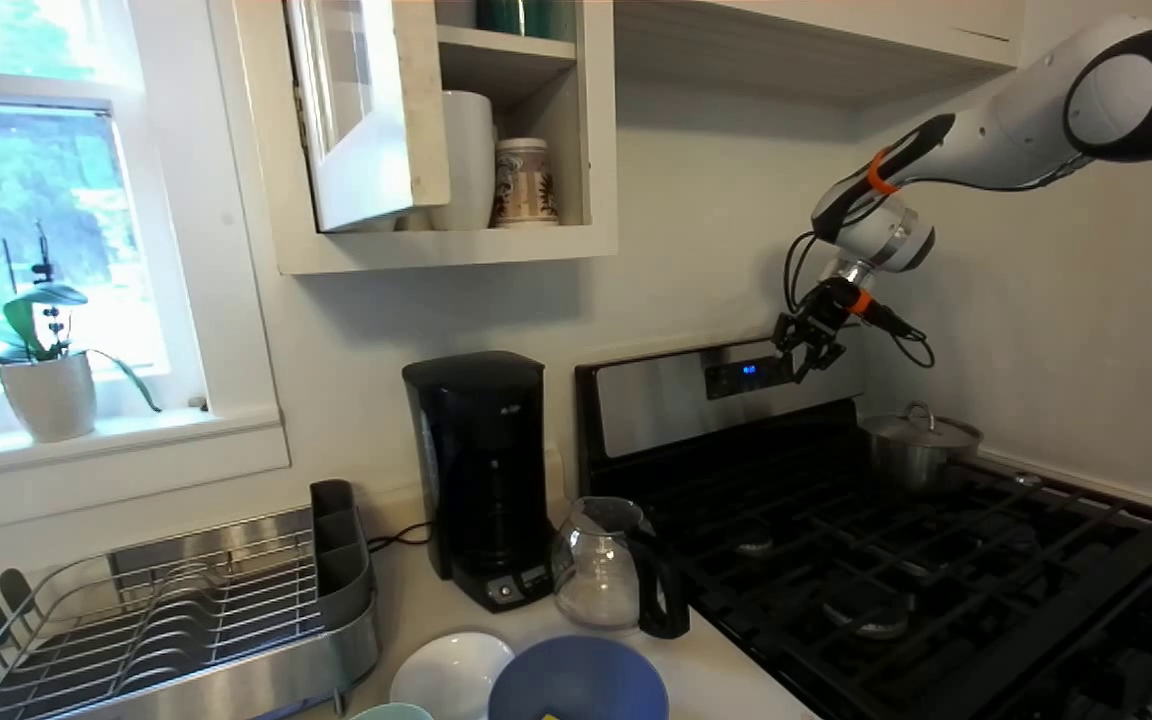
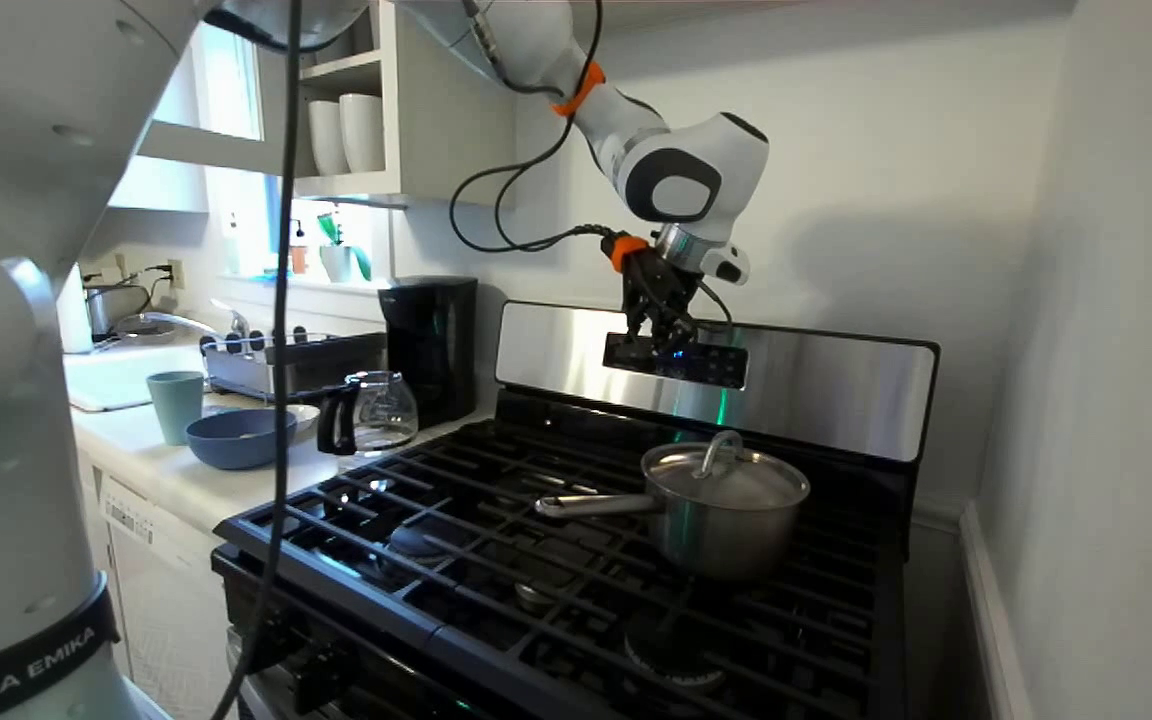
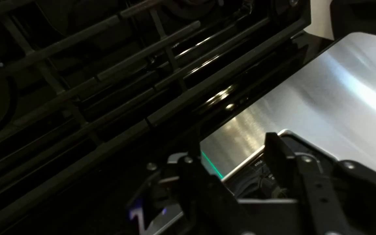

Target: Press a button on the stove controlling panel

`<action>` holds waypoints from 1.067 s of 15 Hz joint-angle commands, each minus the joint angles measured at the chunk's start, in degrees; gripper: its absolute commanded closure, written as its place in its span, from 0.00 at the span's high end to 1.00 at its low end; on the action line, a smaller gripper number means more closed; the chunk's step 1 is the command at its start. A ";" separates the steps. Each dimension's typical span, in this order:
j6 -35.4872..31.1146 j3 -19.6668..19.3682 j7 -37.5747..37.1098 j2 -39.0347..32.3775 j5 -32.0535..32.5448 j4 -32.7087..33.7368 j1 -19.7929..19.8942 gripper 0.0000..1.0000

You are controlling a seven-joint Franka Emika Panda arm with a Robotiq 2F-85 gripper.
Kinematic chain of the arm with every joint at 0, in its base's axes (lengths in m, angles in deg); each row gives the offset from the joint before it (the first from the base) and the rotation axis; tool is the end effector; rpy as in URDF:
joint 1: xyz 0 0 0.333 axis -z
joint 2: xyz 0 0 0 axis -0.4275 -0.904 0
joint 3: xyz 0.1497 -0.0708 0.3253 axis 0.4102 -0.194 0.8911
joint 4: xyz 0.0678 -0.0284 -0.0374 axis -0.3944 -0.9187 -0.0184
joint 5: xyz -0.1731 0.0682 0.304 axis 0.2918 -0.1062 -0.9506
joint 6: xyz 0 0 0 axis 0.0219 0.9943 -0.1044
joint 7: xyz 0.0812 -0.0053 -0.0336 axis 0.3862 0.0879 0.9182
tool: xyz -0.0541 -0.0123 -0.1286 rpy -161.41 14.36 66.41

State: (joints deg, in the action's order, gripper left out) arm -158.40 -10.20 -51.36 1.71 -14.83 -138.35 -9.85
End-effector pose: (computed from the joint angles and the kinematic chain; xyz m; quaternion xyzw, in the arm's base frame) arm 0.6398 -0.2077 0.4089 -0.9418 0.2165 -0.0900 0.2411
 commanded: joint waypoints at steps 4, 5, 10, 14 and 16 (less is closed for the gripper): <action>-3.99 2.81 -2.48 -7.16 -3.72 7.95 2.74 0.03; -4.69 3.00 -3.05 -7.83 -3.81 8.63 2.89 0.01; -7.27 3.51 -6.47 -10.48 -2.97 11.12 3.02 0.00; -7.26 3.91 -8.36 -11.79 -2.90 12.42 3.21 0.00; -7.32 3.93 -9.09 -12.31 -2.71 12.89 3.20 0.00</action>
State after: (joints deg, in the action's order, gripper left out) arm -165.55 -7.68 -58.53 -8.77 -17.15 -128.16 -7.96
